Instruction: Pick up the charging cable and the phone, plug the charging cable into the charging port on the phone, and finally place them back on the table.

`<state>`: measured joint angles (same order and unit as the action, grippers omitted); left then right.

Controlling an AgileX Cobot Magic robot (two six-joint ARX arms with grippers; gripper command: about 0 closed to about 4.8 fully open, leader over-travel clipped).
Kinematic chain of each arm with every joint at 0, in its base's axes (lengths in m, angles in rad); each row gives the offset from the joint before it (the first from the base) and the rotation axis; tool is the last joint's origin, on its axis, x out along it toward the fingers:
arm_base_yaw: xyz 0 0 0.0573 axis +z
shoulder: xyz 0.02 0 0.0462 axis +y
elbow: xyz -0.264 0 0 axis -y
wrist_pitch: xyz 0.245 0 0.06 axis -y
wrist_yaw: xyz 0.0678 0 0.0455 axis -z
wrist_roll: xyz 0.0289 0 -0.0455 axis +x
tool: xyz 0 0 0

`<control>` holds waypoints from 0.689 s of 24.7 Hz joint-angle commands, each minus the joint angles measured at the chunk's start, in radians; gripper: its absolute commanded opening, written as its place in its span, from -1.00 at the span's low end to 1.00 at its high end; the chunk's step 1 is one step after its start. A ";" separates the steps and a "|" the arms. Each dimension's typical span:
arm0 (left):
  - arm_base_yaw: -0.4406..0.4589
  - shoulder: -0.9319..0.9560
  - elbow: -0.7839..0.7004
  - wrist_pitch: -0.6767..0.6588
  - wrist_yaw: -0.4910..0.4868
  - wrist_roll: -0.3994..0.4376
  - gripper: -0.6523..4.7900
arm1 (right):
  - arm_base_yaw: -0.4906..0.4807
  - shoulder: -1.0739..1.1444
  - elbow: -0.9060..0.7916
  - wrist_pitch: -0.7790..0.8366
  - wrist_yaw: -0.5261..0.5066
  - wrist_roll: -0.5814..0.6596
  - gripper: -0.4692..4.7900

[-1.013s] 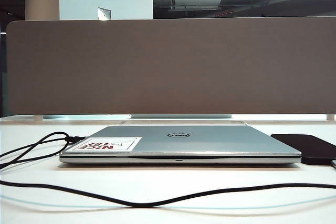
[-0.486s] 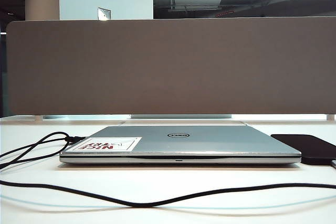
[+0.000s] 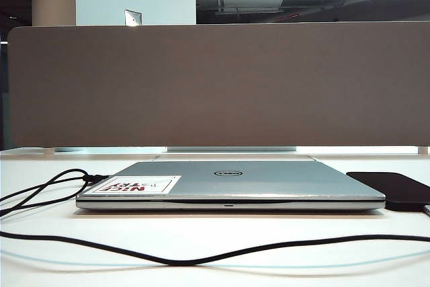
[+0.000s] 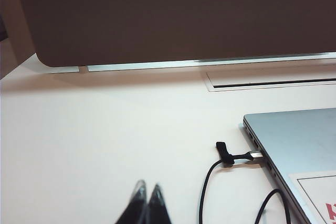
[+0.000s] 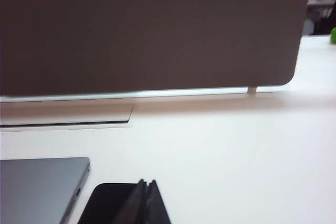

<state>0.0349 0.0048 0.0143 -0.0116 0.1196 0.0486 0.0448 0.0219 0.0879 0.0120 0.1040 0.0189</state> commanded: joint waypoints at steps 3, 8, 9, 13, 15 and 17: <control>0.000 0.000 0.003 0.013 0.000 -0.003 -0.78 | -0.061 -0.023 -0.072 0.063 -0.049 0.000 -0.84; 0.000 0.000 0.003 0.013 0.000 -0.004 -0.78 | -0.077 -0.023 -0.079 0.068 -0.088 0.000 -0.84; 0.000 0.000 0.003 0.013 0.000 -0.004 -0.78 | -0.077 -0.023 -0.079 0.068 -0.088 0.000 -0.84; 0.000 0.000 0.003 0.013 0.000 -0.003 -0.78 | -0.076 -0.023 -0.079 0.068 -0.076 0.000 -0.84; 0.000 0.000 0.003 0.013 0.000 -0.003 -0.78 | -0.076 -0.023 -0.079 0.068 -0.076 0.000 -0.84; 0.000 0.000 0.003 0.013 0.000 -0.004 -0.78 | -0.075 -0.023 -0.079 0.068 -0.076 0.000 -0.84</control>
<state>0.0349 0.0044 0.0143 -0.0113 0.1196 0.0483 -0.0319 0.0013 0.0093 0.0586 0.0235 0.0185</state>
